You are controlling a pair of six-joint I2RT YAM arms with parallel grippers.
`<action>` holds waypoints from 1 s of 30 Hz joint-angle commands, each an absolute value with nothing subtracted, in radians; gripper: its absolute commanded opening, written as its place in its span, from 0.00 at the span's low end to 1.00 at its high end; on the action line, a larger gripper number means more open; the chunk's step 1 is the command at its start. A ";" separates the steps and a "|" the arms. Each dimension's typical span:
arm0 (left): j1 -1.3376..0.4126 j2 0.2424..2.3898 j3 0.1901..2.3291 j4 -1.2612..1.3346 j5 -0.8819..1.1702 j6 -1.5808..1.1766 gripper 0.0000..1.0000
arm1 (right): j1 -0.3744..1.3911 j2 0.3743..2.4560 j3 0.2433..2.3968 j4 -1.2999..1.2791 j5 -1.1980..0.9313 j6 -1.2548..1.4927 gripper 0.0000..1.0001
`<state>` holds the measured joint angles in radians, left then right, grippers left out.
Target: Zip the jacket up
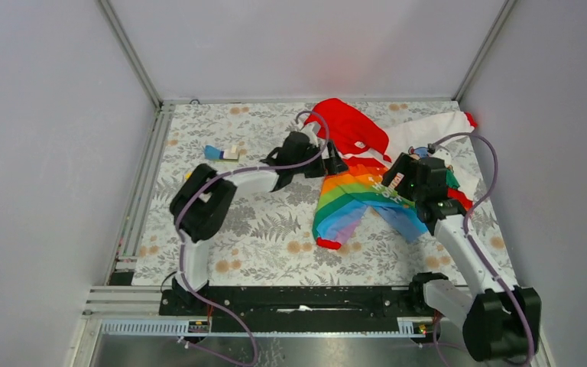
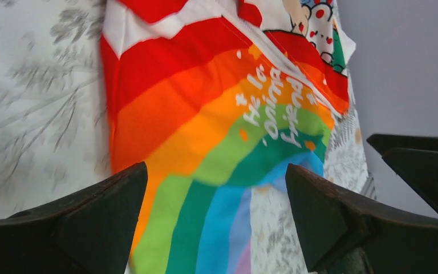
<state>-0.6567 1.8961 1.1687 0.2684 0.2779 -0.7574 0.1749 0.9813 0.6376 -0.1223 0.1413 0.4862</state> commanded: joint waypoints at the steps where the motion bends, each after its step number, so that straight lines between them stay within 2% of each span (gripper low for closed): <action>1: -0.678 2.075 1.418 0.222 0.298 -0.699 0.98 | -0.025 1.064 0.665 -0.109 -0.066 0.587 0.99; 4: -0.683 2.175 1.531 0.158 0.274 -0.658 0.96 | -0.122 1.099 0.648 -0.112 -0.077 0.608 0.99; 9: -0.692 2.251 1.584 0.153 0.240 -0.613 0.96 | -0.150 1.112 0.625 -0.126 0.115 0.617 0.99; 14: -0.694 2.297 1.604 0.150 0.228 -0.581 0.91 | -0.161 1.184 0.624 -0.098 0.119 0.629 0.99; 19: -0.693 2.328 1.634 0.133 0.222 -0.555 0.69 | -0.162 1.273 0.623 -0.021 0.068 0.645 0.97; 24: -0.693 2.329 1.644 0.114 0.184 -0.538 0.27 | -0.161 1.370 0.642 0.061 0.023 0.654 0.93; 26: -0.693 2.317 1.633 0.111 0.166 -0.531 0.14 | -0.161 1.413 0.658 0.098 0.004 0.674 0.90; 28: -0.693 2.286 1.595 0.128 0.132 -0.528 0.06 | -0.161 1.467 0.685 0.162 -0.079 0.688 0.86; 30: -0.693 2.252 1.547 0.149 0.098 -0.527 0.02 | -0.158 1.528 0.732 0.208 -0.149 0.715 0.81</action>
<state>-0.6891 2.3192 1.6058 0.1276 0.1879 -0.5518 -0.1596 1.4414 0.6353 0.0528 -0.0090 0.6617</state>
